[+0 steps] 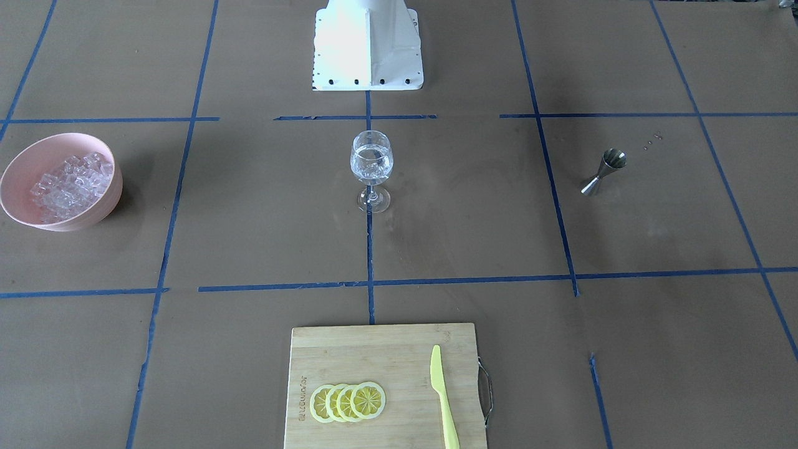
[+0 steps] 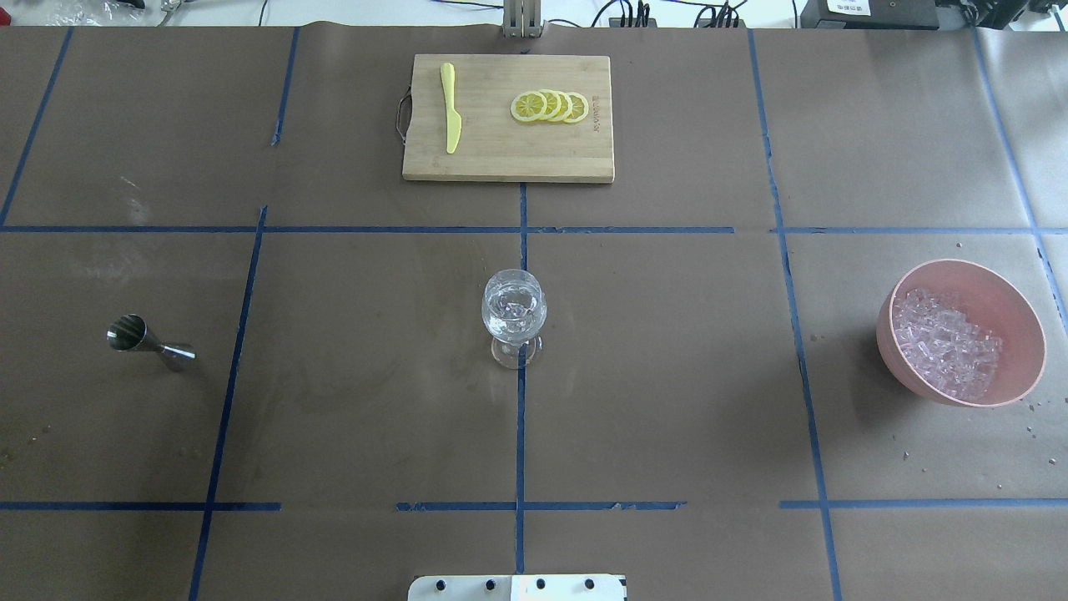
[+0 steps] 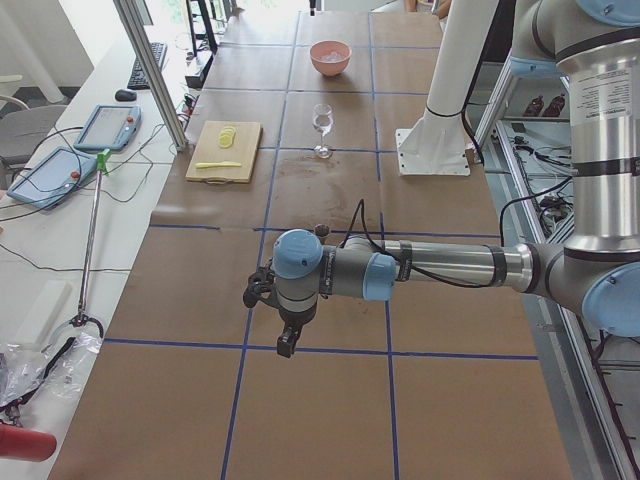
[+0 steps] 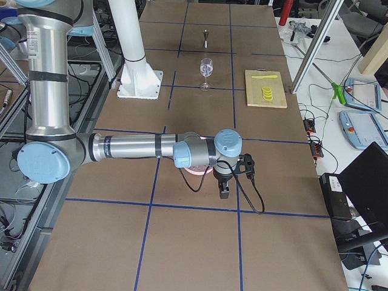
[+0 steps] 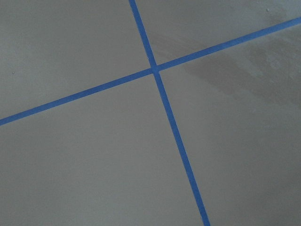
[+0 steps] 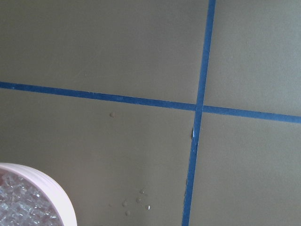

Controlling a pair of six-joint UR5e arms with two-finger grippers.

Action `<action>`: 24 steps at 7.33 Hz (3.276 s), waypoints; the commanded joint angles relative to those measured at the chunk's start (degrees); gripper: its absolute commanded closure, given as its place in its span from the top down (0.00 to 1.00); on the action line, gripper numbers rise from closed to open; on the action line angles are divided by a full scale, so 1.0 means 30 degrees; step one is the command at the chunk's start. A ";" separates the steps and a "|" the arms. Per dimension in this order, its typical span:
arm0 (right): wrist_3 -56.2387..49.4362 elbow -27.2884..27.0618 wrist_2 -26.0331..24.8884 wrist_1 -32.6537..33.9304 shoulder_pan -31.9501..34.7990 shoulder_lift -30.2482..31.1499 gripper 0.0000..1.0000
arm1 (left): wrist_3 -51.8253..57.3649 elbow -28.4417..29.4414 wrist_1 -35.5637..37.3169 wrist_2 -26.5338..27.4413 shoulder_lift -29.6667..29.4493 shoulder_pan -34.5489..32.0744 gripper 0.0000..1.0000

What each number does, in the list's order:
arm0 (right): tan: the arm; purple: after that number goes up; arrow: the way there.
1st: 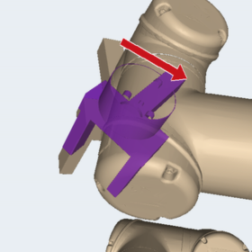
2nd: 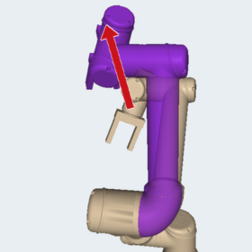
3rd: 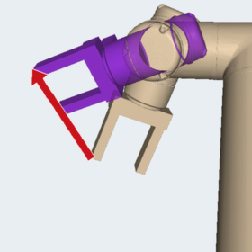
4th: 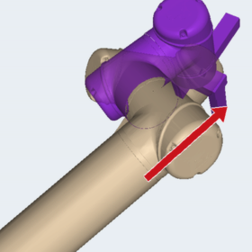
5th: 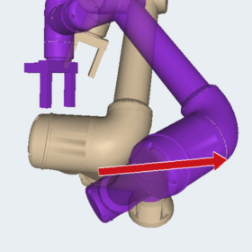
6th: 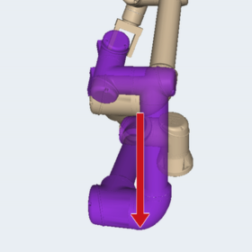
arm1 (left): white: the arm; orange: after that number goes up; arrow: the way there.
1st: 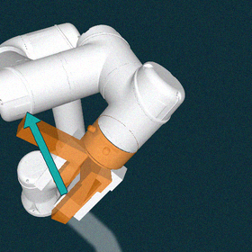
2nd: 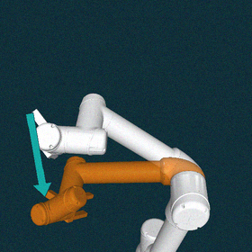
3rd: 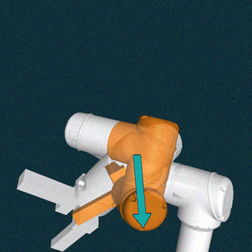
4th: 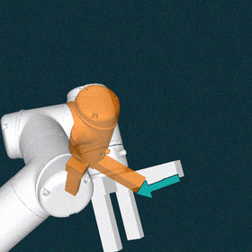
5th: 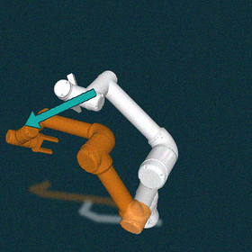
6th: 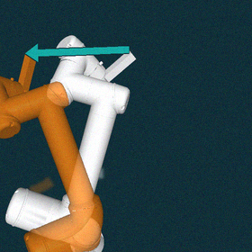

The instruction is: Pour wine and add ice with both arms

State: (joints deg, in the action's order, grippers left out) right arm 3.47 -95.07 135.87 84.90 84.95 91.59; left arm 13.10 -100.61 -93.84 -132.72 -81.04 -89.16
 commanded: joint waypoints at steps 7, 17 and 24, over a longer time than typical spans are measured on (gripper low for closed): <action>0.0045 0.0019 -0.0085 -0.0027 -0.0046 0.0056 1.00 | -0.3166 -0.1029 0.0869 -0.1232 0.0558 0.0187 1.00; 0.0161 -0.0039 -0.0115 0.0236 -0.0134 -0.0208 1.00 | -0.2346 -0.1501 0.0751 0.0472 0.0968 0.0216 1.00; 0.0221 0.0019 -0.0144 0.1614 -0.0369 -0.0266 1.00 | -0.2375 -0.1501 0.0781 0.0472 0.0968 0.0245 1.00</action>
State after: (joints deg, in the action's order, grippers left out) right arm 4.13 -95.03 135.40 89.75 83.85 90.77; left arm 6.05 -105.12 -91.55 -131.31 -78.11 -88.48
